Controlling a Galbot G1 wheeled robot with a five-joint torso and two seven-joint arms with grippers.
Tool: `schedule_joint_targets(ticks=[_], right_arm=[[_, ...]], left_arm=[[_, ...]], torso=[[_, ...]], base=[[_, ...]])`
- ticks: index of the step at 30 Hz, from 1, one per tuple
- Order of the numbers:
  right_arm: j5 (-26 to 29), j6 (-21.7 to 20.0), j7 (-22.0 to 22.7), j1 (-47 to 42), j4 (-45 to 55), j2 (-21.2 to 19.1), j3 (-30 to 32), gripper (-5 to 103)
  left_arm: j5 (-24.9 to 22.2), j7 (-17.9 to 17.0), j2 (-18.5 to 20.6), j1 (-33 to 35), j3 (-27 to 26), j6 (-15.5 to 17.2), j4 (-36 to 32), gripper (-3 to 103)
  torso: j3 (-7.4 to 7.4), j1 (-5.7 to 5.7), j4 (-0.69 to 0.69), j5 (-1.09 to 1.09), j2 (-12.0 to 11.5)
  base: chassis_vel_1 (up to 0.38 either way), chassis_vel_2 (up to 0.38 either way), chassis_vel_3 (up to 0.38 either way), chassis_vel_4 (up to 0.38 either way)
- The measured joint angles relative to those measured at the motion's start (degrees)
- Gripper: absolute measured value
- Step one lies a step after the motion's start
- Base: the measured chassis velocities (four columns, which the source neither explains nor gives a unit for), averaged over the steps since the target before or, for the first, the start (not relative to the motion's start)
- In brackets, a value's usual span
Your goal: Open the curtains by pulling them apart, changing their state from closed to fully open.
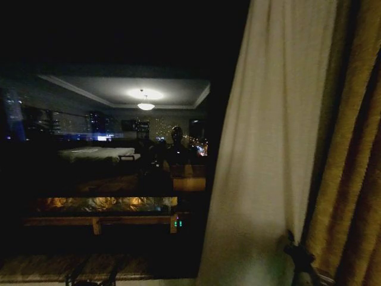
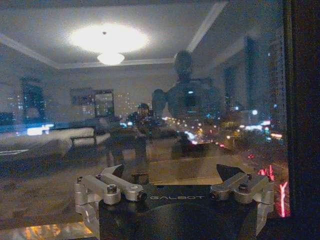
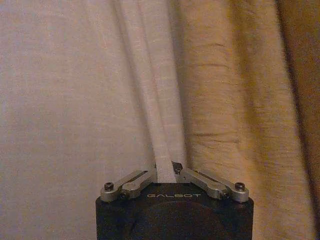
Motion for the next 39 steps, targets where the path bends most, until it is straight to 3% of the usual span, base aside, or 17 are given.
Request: schedule_joint_targets(ticks=[12,13,14,15,16,20,22,24,27,35,36,37,39], right_arm=[[-0.79,1.56,1.27,0.17,-2.77,0.0,2.19,0],[-0.73,0.55,1.43,-1.18,-1.76,0.17,1.69,0],[-0.73,0.55,1.43,-1.18,-1.76,0.17,1.69,0],[-0.77,0.33,1.31,-1.77,-0.46,0.16,1.45,5],[-0.81,-0.06,0.45,-3.0,2.74,0.06,0.89,10],[-0.57,-1.27,-2.79,-6.4,9.09,0.09,-1.26,21],[-0.59,-3.04,-4.78,-8.65,14.62,0.09,-3.51,37],[-0.6,-3.38,-4.94,-9.06,15.77,0.08,-4.17,37],[-1.42,-3.96,-5.31,-11.87,21.02,0.07,-6.75,54],[-4.09,-3.5,-4.89,-21.23,30.37,0.04,-12.06,76],[-5.96,-2.71,-4.68,-24.09,32.18,0.04,-13.84,86],[-5.96,-2.71,-4.68,-24.09,32.18,0.04,-13.84,86],[-8.21,-1.63,-4.64,-27.56,33.7,0.03,-15.51,96]], left_arm=[[0.13,0.43,-0.43,0.94,-0.27,-0.31,-0.88,100],[0.11,0.4,-0.41,1.17,-0.44,-0.4,-1.01,100],[0.11,0.4,-0.41,1.17,-0.44,-0.4,-1.01,100],[0.11,0.41,-0.39,1.18,-0.46,-0.46,-1.09,100],[0.08,0.51,-0.45,1.2,-0.4,-0.58,-1.18,100],[0.09,0.46,-0.47,0.95,-0.2,-0.59,-1.08,100],[0.04,0.42,-0.42,0.71,-0.14,-0.58,-0.97,100],[-0.05,0.41,-0.33,0.69,-0.19,-0.56,-0.97,100],[-1.17,0.23,0.3,0.56,-0.92,-0.4,-0.97,100],[-2.21,0.09,0.52,-0.04,-1.28,-0.34,-0.38,100],[-2.67,0.0,0.5,-0.28,-1.28,-0.34,-0.07,100],[-2.67,0.0,0.5,-0.28,-1.28,-0.34,-0.07,100],[-3.82,-0.17,0.55,-0.67,-1.26,-0.28,0.4,100]], torso=[[0.01,0.0,0.0,0.02,0.0],[0.07,0.0,-0.11,0.32,-0.04],[0.07,0.0,-0.11,0.32,-0.04],[0.06,0.0,-0.1,0.35,-0.05],[0.05,0.01,-0.04,0.08,-0.05],[0.03,0.01,-0.02,0.08,-0.04],[0.02,0.0,0.0,0.01,-0.03],[0.01,0.0,-0.01,0.0,-0.02],[0.01,0.0,0.01,0.03,-0.02],[0.01,0.0,-0.01,0.02,-0.01],[0.0,0.0,-0.01,0.02,0.0],[0.0,0.0,-0.01,0.02,0.0],[0.0,0.0,-0.01,0.02,0.0]], base=[[0.0,0.0,0.0,0.0],[0.0,0.0,0.0,0.0],[0.0,0.0,0.0,0.0],[0.0,0.0,0.0,0.0],[0.0,0.0,0.0,0.0],[-0.033,-0.006,0.039,0.006],[0.0,0.0,0.0,0.0],[0.0,0.0,0.0,0.0],[0.0,0.0,0.0,0.0],[0.0,0.0,0.0,0.0],[0.0,0.0,0.0,0.0],[0.0,0.0,0.0,0.0],[0.0,0.0,0.0,0.0]])
